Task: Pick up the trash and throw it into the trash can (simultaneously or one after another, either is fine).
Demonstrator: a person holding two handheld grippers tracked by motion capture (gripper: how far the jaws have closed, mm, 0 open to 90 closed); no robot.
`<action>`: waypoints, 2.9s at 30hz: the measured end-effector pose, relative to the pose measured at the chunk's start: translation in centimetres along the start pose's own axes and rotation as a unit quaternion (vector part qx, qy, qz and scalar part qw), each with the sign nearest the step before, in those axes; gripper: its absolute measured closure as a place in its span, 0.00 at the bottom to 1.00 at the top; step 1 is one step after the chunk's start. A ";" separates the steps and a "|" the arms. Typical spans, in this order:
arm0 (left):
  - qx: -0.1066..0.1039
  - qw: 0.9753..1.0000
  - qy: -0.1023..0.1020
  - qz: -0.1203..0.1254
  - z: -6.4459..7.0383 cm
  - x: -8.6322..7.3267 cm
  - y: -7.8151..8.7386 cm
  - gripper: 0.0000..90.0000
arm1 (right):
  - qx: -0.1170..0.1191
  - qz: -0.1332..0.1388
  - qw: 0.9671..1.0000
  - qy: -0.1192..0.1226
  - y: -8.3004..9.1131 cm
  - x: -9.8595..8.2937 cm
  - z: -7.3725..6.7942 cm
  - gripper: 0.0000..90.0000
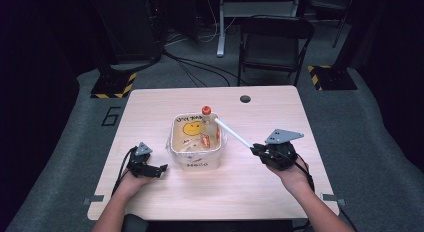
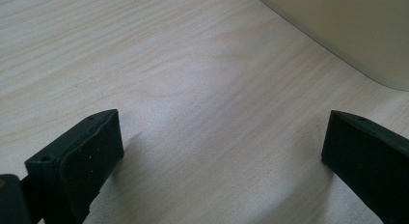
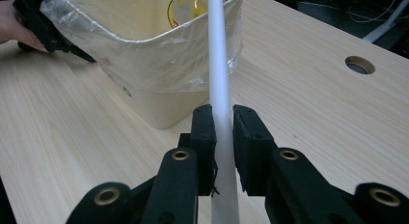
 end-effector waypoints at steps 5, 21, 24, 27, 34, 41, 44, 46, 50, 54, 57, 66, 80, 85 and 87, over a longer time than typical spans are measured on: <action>-0.001 1.000 0.002 0.000 0.0 0.0 0.0 0.01 | 0.010 0.002 1.000 0.003 0.0 0.3 -0.6 0.87; 0.000 1.000 0.002 0.000 0.0 0.0 0.0 0.01 | 0.033 0.009 0.999 0.021 -0.7 1.5 -2.2 0.87; 0.000 1.000 0.002 0.000 0.0 0.0 0.0 0.01 | 0.035 0.009 0.999 0.024 -0.9 1.8 -2.4 0.87; -0.001 1.000 0.003 0.000 0.0 0.0 0.0 0.01 | 0.038 0.011 0.999 0.027 -1.2 2.1 -2.5 0.87; 0.000 1.000 -0.001 0.000 0.0 0.0 0.0 0.01 | 0.045 0.011 0.998 0.032 -2.0 2.7 -3.0 0.87; 0.000 1.000 -0.001 0.000 0.0 0.0 0.0 0.01 | 0.049 0.008 0.998 0.032 -2.9 3.4 -3.3 0.87; 0.000 1.000 0.001 0.001 0.0 0.0 0.0 0.01 | 0.050 0.006 0.998 0.027 -3.3 3.7 -3.5 0.87; 0.000 1.000 0.000 0.002 0.0 0.0 0.0 0.01 | 0.048 0.006 0.999 0.025 -3.5 3.8 -3.5 0.87; 0.000 1.000 0.000 0.001 0.0 0.0 0.0 0.01 | 0.047 0.005 0.999 0.022 -4.0 4.2 -3.5 0.87; 0.000 1.000 -0.001 0.002 0.0 0.0 0.0 0.01 | 0.045 0.002 0.999 0.016 -4.5 4.5 -3.5 0.87; 0.000 1.000 -0.001 0.002 0.0 0.0 0.0 0.01 | 0.046 0.001 0.999 0.013 -4.9 4.6 -3.5 0.87; 0.000 1.000 -0.001 0.001 0.0 0.0 0.0 0.01 | 0.040 -0.003 0.999 0.017 -6.0 5.6 -3.6 0.87; 0.000 1.000 -0.001 0.001 0.0 0.0 0.0 0.01 | 0.035 -0.008 0.999 0.020 -7.1 6.6 -3.6 0.87; 0.000 1.000 -0.001 0.002 0.0 0.0 0.0 0.01 | 0.035 -0.013 0.999 0.023 -7.4 6.8 -3.6 0.87; 0.000 1.000 -0.001 0.002 0.0 0.0 0.0 0.01 | 0.035 -0.014 0.999 0.025 -7.6 7.0 -3.6 0.87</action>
Point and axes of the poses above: each handheld gripper's, and its own axes: y roughly backward along the jaws, x roughly out of its top, z roughly to its right, the point moved 9 cm from there along -y, roughly forward along the jaws, and after that the axes turned 15 degrees about y, right-handed, at the moved point
